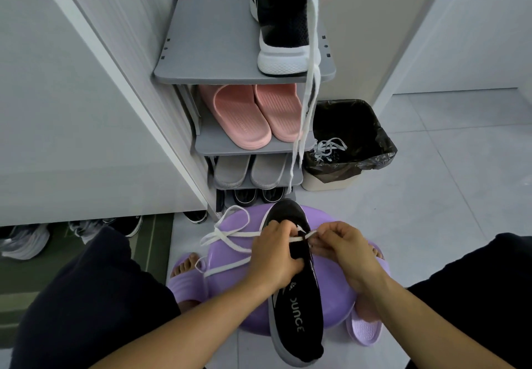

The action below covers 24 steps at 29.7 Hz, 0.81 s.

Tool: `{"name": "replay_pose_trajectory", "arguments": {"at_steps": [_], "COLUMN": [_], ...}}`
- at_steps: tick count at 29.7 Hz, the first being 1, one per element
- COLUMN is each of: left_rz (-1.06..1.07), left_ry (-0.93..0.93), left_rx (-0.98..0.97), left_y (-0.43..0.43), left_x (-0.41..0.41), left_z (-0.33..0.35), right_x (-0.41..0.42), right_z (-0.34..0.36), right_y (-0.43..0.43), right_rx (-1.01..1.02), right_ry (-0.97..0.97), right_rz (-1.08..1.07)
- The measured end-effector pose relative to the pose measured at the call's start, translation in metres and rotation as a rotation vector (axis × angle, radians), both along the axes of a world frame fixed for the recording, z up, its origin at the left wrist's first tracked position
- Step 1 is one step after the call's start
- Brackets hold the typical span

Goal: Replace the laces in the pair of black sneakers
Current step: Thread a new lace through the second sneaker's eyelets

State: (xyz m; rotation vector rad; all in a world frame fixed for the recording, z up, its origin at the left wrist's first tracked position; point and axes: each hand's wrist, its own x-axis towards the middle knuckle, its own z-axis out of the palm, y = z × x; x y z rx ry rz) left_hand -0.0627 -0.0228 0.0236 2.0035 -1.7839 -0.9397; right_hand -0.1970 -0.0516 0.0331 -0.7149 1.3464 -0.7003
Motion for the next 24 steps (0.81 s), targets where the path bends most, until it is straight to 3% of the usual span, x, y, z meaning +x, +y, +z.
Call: {"name": "replay_pose_trajectory", "arguments": {"at_steps": [4,8,11,16,18,24], "left_rz": [0.088,0.311,0.514,0.474,0.459,0.435], "left_ry": [0.009,0.289,0.373,0.350,0.337,0.260], "left_rx": [-0.048,-0.195,-0.183,0.015,0.031,0.125], "left_y": [0.006,0.014,0.020,0.042,0.041,0.031], "left_x": [0.005,0.020,0.037,0.025,0.017,0.021], "left_z": [-0.005,-0.004,-0.014,-0.023,-0.020,-0.014], "right_x": [-0.038,-0.073,-0.054,-0.006,0.007,0.002], "right_z": [0.010,-0.007,-0.023,-0.009,-0.008,-0.014], "right_y": [-0.031,-0.045,-0.021,0.002,0.002,-0.007], "right_rx": [-0.005,0.148,0.257,0.196,0.119,-0.051], "right_ry": [-0.020,-0.005,0.100,0.157,0.176,0.184], "right_rz": [-0.322,-0.584,-0.349,0.070,0.080,-0.162]}}
